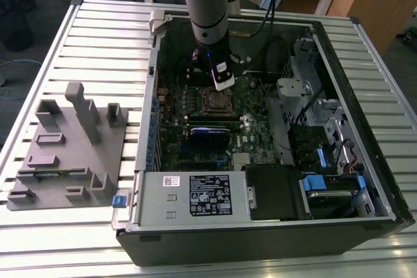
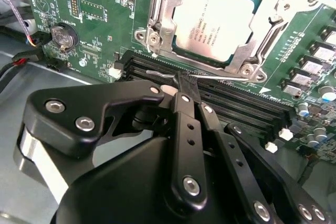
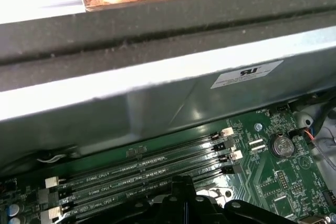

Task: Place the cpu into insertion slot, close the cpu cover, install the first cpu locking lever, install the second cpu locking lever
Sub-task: 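Install the first cpu locking lever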

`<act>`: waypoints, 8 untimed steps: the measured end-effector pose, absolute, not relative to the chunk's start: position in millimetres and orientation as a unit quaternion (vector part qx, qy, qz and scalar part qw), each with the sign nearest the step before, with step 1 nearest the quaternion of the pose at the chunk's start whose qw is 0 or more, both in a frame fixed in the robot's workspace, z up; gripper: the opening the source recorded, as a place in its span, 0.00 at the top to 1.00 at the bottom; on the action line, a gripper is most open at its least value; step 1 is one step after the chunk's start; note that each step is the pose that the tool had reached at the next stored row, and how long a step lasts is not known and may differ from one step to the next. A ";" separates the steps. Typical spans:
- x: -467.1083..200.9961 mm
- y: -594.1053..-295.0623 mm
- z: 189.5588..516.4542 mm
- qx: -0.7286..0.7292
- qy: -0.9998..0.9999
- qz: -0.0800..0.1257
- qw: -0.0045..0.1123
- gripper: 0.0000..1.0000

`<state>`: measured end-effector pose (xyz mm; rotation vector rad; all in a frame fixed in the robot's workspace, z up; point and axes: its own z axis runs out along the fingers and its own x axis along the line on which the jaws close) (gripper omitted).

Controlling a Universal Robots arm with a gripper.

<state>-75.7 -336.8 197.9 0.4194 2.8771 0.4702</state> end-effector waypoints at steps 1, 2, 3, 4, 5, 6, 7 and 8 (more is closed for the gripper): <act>-75.7 -336.7 197.9 0.142 0.972 0.159 0.098 0.89; -75.7 -336.7 197.9 0.142 0.972 0.159 0.098 0.89; -75.6 -336.7 197.9 0.142 0.972 0.159 0.098 0.89; -75.4 -336.7 197.8 0.142 0.972 0.159 0.098 0.89; -75.2 -336.6 197.7 0.142 0.972 0.159 0.098 0.89; -74.9 -336.6 197.6 0.142 0.972 0.159 0.098 0.89; -74.6 -336.6 197.5 0.141 0.972 0.159 0.098 0.89; -74.3 -336.7 197.5 0.140 0.972 0.159 0.098 0.89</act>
